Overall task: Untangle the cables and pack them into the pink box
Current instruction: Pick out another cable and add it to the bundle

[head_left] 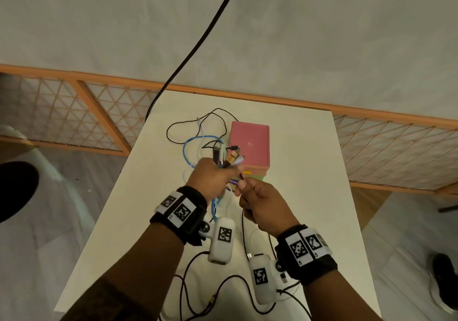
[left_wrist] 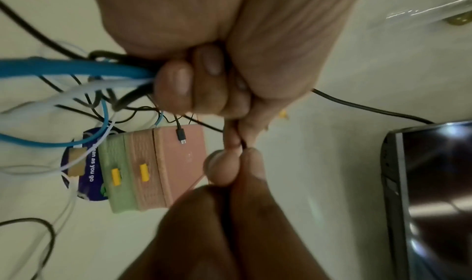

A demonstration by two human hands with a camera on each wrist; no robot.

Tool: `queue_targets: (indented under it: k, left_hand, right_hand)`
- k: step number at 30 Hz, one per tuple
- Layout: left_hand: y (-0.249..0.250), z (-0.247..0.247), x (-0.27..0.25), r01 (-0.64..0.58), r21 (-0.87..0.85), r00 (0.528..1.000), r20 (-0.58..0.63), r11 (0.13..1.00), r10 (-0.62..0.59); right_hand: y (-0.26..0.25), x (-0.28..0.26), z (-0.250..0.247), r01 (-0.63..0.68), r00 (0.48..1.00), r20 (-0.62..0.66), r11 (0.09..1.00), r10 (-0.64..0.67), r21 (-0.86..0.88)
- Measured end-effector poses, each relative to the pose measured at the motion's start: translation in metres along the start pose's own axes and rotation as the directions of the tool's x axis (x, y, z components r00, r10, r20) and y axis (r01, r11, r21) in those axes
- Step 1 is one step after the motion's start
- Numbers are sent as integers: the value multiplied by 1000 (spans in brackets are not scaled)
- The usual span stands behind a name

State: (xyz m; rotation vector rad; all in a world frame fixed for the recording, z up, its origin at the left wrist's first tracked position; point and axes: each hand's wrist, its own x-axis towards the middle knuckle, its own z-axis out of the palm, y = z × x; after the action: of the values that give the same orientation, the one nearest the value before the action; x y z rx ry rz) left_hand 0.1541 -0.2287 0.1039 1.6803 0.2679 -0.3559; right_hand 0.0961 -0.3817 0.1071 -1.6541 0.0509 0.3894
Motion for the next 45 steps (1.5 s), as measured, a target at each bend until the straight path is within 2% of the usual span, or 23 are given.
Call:
queue_targets:
  k: [2,3,6,8,10,11,13,14,16,18,19,21,23,25,28,29,32,33,35,38,40,43,45]
  left_hand:
    - [0,-4,14,7,-155,973,-228,988,-43]
    - [1,-7,18,15,-230,968,-242,973,-72]
    - [4,-6,4,19,-101,998,63,995,-13]
    - [0,0,-7,-61,38,969,241,997,51]
    - [1,1,-3,-108,59,986,130,992,99]
    - [1,0,4,-90,51,996,-26,995,91]
    - [6,-5,19,-24,-73,956,-293,997,2]
    - [8,-9,24,-12,-163,953,-301,987,-38]
    - [6,-12,19,0,-198,994,-103,980,-21]
    - [1,-6,3,-6,-37,987,160,999,12]
    - [-1,-3,-1,-33,21,984,175,999,29]
    - [4,-2,7,-40,4,996,-75,999,40]
    - [10,-12,21,-16,-176,960,-279,984,-35]
    - [9,-16,20,10,-214,987,-156,977,-44]
    - [5,-3,-6,-2,8,983,186,1000,0]
    - [8,-2,-5,-26,10,989,146,1000,24]
    - [18,-18,18,25,-221,965,-249,975,-81]
    - [21,-26,23,39,-247,969,-226,968,-97]
    - [20,-31,15,82,-67,996,31,994,-80]
    - [15,-8,-15,31,147,957,282,989,-72]
    - [16,2,-15,-25,77,984,176,997,11]
    - [21,-6,10,23,-128,972,-229,991,-52]
    - [22,-16,15,38,-198,981,-178,979,-74]
  right_hand:
    - [-4,-4,-2,-26,999,36,999,25,31]
    - [-5,-5,-2,-32,999,37,999,31,36]
    - [-6,-2,0,-28,1000,0,999,28,44]
    - [-4,1,1,-30,999,-29,998,32,49]
    - [-4,1,1,-39,999,-24,997,41,66]
    - [-5,1,0,-47,999,-7,996,48,77]
    - [-9,0,-3,-60,998,25,995,59,83]
    - [-11,-1,-4,-62,998,26,995,60,74]
    - [-12,-1,-5,-55,999,4,996,55,68]
    - [-10,1,-4,-57,998,-15,994,59,98]
    - [-9,2,-3,-64,998,-14,992,66,111]
    - [-8,1,-3,-71,997,-2,990,72,126]
    - [-8,-2,-6,-63,998,10,991,63,116]
    - [-10,-3,-8,-44,999,11,992,43,118]
    - [-11,1,-9,-30,1000,7,990,29,140]
    - [-11,0,-8,-31,999,16,991,29,133]
    - [-5,-6,-6,-33,998,54,994,27,102]
    - [-4,-9,-6,-34,998,53,994,29,101]
    - [-4,-9,-6,-24,999,37,995,20,98]
    - [-7,-4,-3,-9,1000,10,999,9,48]
    - [-7,-2,-3,-9,1000,1,999,9,39]
    - [-4,-6,-6,-27,999,39,998,25,53]
    - [-3,-8,-5,-31,999,35,997,29,66]
